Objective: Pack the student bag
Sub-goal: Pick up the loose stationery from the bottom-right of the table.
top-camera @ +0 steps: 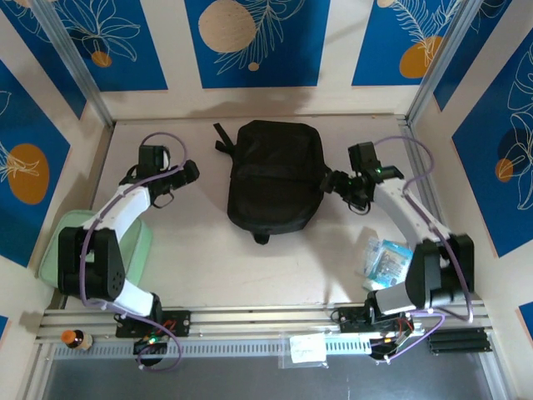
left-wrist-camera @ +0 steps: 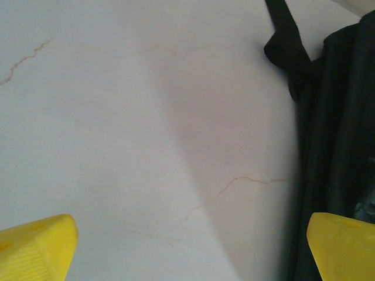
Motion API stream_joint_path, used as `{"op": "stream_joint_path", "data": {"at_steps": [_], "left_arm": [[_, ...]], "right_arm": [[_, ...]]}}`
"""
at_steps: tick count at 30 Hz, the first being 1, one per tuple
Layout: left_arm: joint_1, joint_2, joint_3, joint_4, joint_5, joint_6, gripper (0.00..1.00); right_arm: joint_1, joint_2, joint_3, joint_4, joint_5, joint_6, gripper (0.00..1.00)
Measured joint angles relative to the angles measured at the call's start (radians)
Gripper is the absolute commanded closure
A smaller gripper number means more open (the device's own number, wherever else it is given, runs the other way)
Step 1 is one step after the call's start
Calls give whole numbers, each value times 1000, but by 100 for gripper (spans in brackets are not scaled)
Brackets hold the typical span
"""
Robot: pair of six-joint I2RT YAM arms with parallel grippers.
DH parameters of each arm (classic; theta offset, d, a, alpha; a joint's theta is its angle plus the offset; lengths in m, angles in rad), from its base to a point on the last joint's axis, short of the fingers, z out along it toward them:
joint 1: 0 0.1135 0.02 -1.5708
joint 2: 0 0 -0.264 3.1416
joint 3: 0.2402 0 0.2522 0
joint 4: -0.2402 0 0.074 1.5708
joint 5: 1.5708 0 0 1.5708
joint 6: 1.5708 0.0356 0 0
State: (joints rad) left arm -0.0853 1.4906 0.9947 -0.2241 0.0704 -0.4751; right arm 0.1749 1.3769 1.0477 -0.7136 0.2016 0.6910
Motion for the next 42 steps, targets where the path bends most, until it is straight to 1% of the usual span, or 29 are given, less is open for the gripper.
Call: {"op": "stream_joint_path", "data": {"at_steps": [2,4,9,13,16,18,20,21,24,27,29,33,34,35,38,39,42], "left_arm": [[-3,-23,-11,0,0,7,0],[-5,-40,-20,0,0,13,0],[-6,-75,-51,0,0,13,0],[-8,-99,-70,-1,0,14,0],[-9,-121,-78,-4,0,17,0],[-9,-131,-78,-5,0,21,0],[-9,-136,-78,-5,0,25,0],[-9,-136,-78,-5,0,27,0],[-9,-136,-78,-8,0,32,0],[-9,-136,-78,-8,0,32,0],[-9,-135,-78,-8,0,32,0],[-9,-130,-78,-8,0,32,0],[-9,-128,-78,-8,0,32,0],[-9,-125,-78,-8,0,32,0],[-10,-114,-78,-8,6,37,0],[-11,-112,-78,-8,8,39,0],[-20,-101,-78,-6,27,40,0]], "right_arm": [[-21,-61,-66,-72,59,53,16],[-42,-88,-125,-136,103,98,15],[-110,-76,-224,-262,162,193,12],[-163,-46,-256,-262,161,216,11],[-197,-31,-291,-220,130,215,11],[-222,-17,-315,-179,95,206,15],[-237,8,-328,-147,61,195,21],[-239,21,-328,-134,50,189,25],[-230,46,-326,-107,32,174,36],[-213,70,-310,-93,11,163,44],[-202,90,-297,-81,0,156,45],[-179,131,-265,-92,0,149,39],[-176,140,-259,-95,1,149,38],[-174,148,-253,-100,3,147,40],[-170,153,-246,-105,3,150,52],[-167,153,-244,-102,2,151,55],[-154,153,-237,-99,8,148,58]]}}
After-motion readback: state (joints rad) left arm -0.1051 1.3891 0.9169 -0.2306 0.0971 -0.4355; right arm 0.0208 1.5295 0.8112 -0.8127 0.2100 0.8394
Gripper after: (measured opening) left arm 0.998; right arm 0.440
